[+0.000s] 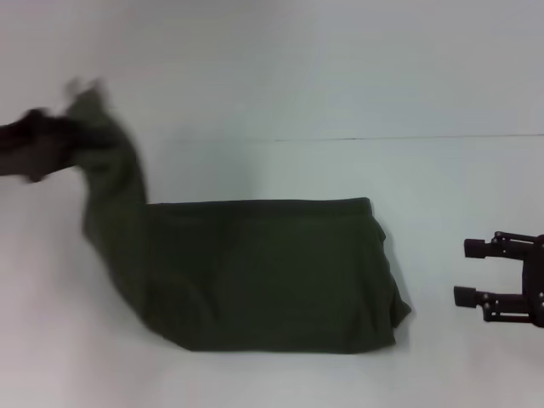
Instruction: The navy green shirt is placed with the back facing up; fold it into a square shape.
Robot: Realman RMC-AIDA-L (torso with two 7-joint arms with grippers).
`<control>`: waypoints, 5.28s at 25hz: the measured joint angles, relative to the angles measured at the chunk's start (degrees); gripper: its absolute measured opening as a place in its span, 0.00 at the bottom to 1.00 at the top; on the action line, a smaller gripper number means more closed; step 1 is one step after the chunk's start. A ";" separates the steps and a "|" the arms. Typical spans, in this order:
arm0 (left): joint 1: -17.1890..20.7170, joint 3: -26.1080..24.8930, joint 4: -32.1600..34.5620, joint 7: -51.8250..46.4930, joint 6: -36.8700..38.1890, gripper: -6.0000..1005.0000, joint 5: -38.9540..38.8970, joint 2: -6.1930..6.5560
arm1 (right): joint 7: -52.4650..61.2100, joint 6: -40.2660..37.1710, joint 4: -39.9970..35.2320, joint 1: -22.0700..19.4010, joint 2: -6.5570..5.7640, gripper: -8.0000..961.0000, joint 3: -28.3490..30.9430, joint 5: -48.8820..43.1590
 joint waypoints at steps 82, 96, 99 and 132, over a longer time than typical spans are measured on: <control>6.69 15.17 -14.21 45.05 -17.84 0.90 -32.11 -13.29 | -0.56 64.29 15.63 15.97 9.29 0.84 -15.95 18.77; 7.11 15.50 -13.92 54.45 -10.59 0.90 -31.32 -13.28 | -0.58 24.66 7.86 0.45 6.32 0.84 -10.09 39.07; 7.38 16.62 -13.74 64.82 -5.82 0.90 -28.62 -13.21 | 0.41 10.96 7.84 -2.18 3.86 0.84 -9.34 38.40; 6.74 19.20 -8.89 71.65 -4.13 0.90 -7.14 -11.28 | 0.42 7.26 7.22 3.91 4.31 0.84 -13.48 8.79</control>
